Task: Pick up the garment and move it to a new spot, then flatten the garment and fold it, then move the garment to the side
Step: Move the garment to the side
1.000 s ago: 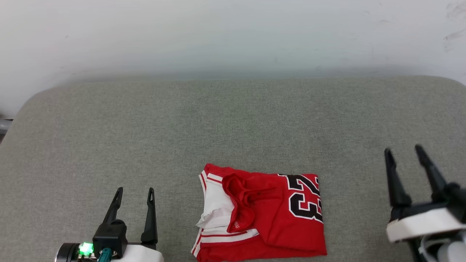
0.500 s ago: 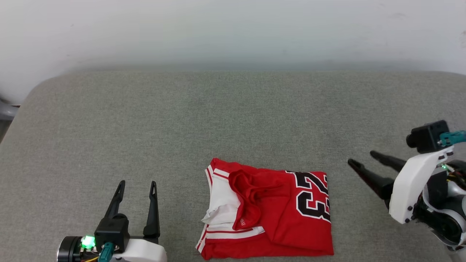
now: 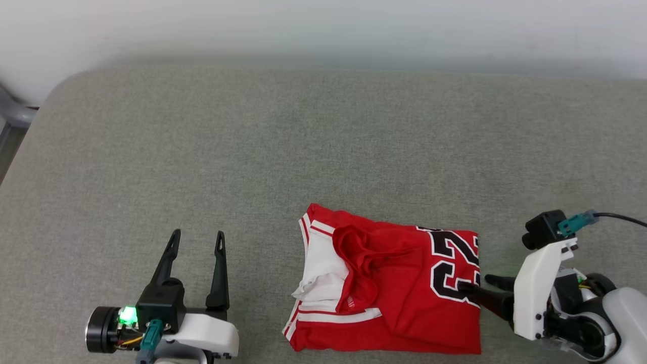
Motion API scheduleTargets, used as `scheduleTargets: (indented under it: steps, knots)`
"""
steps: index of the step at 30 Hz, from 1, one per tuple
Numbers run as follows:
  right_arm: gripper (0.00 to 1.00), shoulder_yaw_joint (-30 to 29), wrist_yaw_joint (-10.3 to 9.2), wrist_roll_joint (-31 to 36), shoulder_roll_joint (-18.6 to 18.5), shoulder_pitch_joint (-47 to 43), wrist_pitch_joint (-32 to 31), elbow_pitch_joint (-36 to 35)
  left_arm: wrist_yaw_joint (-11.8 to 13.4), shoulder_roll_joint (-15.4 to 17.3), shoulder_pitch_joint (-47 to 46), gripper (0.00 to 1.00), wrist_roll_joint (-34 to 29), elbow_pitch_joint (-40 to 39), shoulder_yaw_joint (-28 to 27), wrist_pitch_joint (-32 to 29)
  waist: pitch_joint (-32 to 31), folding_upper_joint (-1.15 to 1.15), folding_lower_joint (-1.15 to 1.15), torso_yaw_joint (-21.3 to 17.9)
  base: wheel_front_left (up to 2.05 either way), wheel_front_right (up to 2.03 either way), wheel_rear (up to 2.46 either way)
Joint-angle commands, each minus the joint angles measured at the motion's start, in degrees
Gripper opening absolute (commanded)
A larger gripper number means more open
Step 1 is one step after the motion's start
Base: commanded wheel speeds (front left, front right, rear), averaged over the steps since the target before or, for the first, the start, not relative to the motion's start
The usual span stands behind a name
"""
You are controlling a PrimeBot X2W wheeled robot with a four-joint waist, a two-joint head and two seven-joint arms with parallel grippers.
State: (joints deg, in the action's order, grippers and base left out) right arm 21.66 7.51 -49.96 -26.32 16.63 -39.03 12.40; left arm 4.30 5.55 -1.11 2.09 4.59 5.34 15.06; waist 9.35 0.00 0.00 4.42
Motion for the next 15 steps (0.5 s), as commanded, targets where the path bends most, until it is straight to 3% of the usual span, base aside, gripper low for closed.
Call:
scheduleTargets:
  steps: [1,7,13,14,15]
  knots:
    - [1.00,0.43,-0.05,-0.23,0.54,0.93,0.32,0.76,-0.04,-0.06,-1.01,1.00,-0.49,-0.19,0.15,0.15,0.82,0.00,0.00,0.58,0.00,0.00,0.00]
    - [1.00,3.51,-0.05,-1.26,2.75,1.76,2.11,4.69,-0.15,-0.33,-2.33,1.00,-0.53,0.02,0.58,0.15,2.60,0.00,0.00,1.49,0.00,0.00,0.00]
    - [1.00,7.38,-0.06,-1.82,2.54,1.99,4.67,6.50,-0.18,-0.53,-3.17,1.00,-0.55,0.44,0.70,0.15,3.36,0.00,0.00,2.16,0.00,0.00,0.00]
    - [0.46,7.90,-0.06,-1.72,2.30,2.17,5.50,6.39,-0.14,-0.57,-3.23,1.00,-0.51,0.49,0.65,0.15,3.38,0.00,0.00,2.19,0.00,0.00,0.00]
    - [0.12,8.23,-0.06,-1.83,2.12,2.29,6.45,6.34,-0.13,-0.59,-3.25,1.00,-0.47,0.51,0.61,0.15,3.36,0.00,0.00,2.19,0.00,0.00,0.00]
